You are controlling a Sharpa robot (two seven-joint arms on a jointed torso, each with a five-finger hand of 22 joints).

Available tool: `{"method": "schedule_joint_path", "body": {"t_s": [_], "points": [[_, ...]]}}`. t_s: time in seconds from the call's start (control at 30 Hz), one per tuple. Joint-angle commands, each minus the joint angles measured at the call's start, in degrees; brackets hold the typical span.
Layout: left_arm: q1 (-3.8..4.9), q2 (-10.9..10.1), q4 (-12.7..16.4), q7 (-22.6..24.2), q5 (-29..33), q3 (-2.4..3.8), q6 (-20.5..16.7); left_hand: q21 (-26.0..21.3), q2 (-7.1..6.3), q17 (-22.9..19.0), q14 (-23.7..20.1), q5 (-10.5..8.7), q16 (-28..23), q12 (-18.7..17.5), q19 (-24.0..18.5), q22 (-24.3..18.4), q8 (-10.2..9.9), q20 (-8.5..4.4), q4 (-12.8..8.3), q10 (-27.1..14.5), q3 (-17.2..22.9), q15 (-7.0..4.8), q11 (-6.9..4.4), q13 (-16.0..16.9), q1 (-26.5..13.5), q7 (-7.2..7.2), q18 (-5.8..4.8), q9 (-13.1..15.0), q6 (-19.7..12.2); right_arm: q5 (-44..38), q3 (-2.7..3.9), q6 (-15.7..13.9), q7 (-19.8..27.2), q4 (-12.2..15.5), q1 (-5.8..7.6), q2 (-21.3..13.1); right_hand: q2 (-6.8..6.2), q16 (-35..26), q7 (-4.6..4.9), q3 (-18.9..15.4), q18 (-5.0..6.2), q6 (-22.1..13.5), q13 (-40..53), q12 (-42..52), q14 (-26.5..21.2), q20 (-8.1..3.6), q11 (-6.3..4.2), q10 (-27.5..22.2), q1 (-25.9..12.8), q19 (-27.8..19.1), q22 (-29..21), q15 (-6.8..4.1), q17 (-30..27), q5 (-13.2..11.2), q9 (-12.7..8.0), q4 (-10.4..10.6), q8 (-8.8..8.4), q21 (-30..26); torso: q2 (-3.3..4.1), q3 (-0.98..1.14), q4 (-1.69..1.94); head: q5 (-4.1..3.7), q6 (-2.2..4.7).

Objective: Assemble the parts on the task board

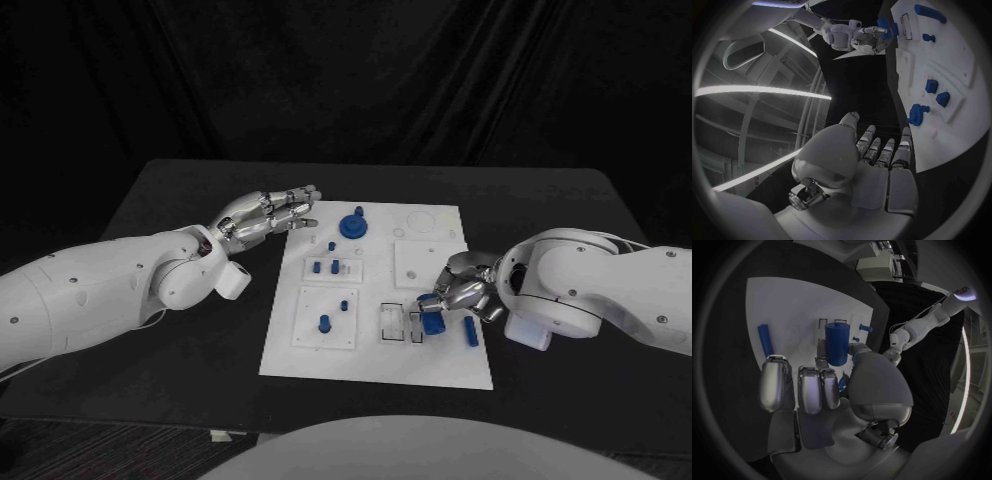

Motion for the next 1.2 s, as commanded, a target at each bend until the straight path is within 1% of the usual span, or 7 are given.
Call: {"method": "schedule_joint_path", "body": {"t_s": [0.03,0.17,0.27,0.77,0.97,1.07,1.2], "points": [[-0.07,0.22,0.1,0.72,0.42,0.07,0.61,0.31,0.51,0.06,0.17,0.26,0.36,0.25,0.44,-0.02,0.43,0.01,0.01,0.1,0.43,0.29,0.49,0.06,0.15,-0.07,-1.01,0.07,0.58,4.99,0.01,-5.19,1.01,-0.35,0.06,0.83,0.59,-0.11,-0.62,10.66,0.41,-1.57,15.1,0.14,4.86,-0.15,-0.22,6.04,0.3,-0.15,10.9,-0.33,8.69,-2.56,3.57,-9.22,2.07,-0.4,0.03,-0.07,0.14,-0.02,0.0],[-0.07,0.34,0.0,0.73,0.42,0.07,0.7,0.3,0.52,0.05,0.15,0.28,0.35,0.27,0.43,-0.06,0.46,0.01,-0.02,0.13,0.49,0.3,0.53,0.06,0.16,-0.04,-1.02,0.08,0.65,4.14,0.0,-5.68,1.41,-1.05,-0.57,1.91,0.81,-0.17,-0.35,10.4,0.52,-2.22,15.1,0.14,4.83,0.07,0.03,6.04,-0.75,-0.39,10.74,-0.1,8.54,-7.2,3.12,-8.89,1.73,-0.93,-0.02,-0.16,0.04,0.11,0.0],[-0.08,0.38,-0.05,0.79,0.42,0.07,0.75,0.3,0.52,0.05,0.15,0.28,0.35,0.27,0.43,-0.06,0.46,0.01,-0.02,0.13,0.49,0.3,0.53,0.06,0.16,-0.04,-1.02,0.08,0.65,3.77,0.0,-5.96,1.72,-1.71,-1.14,2.8,0.89,-0.21,-0.24,10.28,0.57,-2.58,15.1,0.14,4.81,0.15,0.12,6.04,-1.01,-0.49,10.68,-0.03,8.46,-8.74,2.89,-8.81,1.55,-1.14,-0.04,-0.23,0.06,0.09,0.0],[-0.2,0.57,-0.23,0.9,0.42,0.07,0.91,0.31,0.55,0.05,0.15,0.3,0.35,0.29,0.45,-0.06,0.49,0.01,-0.04,0.15,0.56,0.31,0.58,0.06,0.18,0.0,-1.03,0.08,0.7,0.22,-0.01,-5.59,1.97,-4.27,-3.8,5.93,1.29,-0.97,0.49,9.09,1.24,-3.87,15.1,0.14,4.46,0.67,0.79,6.04,-2.67,-1.97,9.72,0.54,6.98,-14.28,1.63,-7.52,0.8,-4.41,-0.05,0.03,0.11,0.07,0.0],[-0.24,0.73,-0.31,0.92,0.42,0.07,1.0,0.3,0.57,0.04,0.14,0.32,0.34,0.24,0.43,-0.13,0.49,0.01,-0.07,0.15,0.63,0.33,0.62,0.05,0.19,0.03,-1.05,0.07,0.66,-0.08,-0.01,-4.91,1.7,-4.81,-4.24,6.65,1.37,-0.96,0.61,8.47,1.29,-3.75,15.1,0.14,4.47,0.82,0.91,6.04,-3.31,-2.06,9.66,0.65,6.99,-16.38,1.08,-6.89,0.65,-4.7,-0.03,-0.03,0.02,0.28,0.0],[-0.26,0.75,-0.34,0.9,0.42,0.07,1.02,0.3,0.57,0.04,0.14,0.32,0.34,0.24,0.43,-0.13,0.49,0.01,-0.07,0.15,0.63,0.33,0.62,0.05,0.19,0.03,-1.05,0.07,0.66,-0.13,-0.01,-4.5,1.6,-4.94,-4.32,6.86,1.5,-0.99,0.74,7.59,1.3,-3.66,15.1,0.14,4.48,0.94,1.03,6.04,-4.25,-2.05,9.64,0.75,6.93,-19.34,0.4,-5.93,0.41,-4.83,0.0,-0.05,-0.05,0.39,0.0],[-0.28,0.78,-0.41,0.9,0.42,0.07,1.06,0.3,0.57,0.04,0.14,0.32,0.34,0.24,0.43,-0.13,0.49,0.01,-0.07,0.15,0.63,0.33,0.62,0.05,0.19,0.03,-1.05,0.07,0.66,-0.15,-0.01,-4.08,1.5,-5.02,-4.37,7.05,1.53,-0.99,0.79,7.18,1.34,-3.6,15.1,0.14,4.48,0.98,1.07,6.04,-4.6,-2.1,9.59,0.8,6.91,-20.39,0.11,-5.54,0.35,-5.04,0.03,-0.04,-0.06,0.43,0.0]]}}
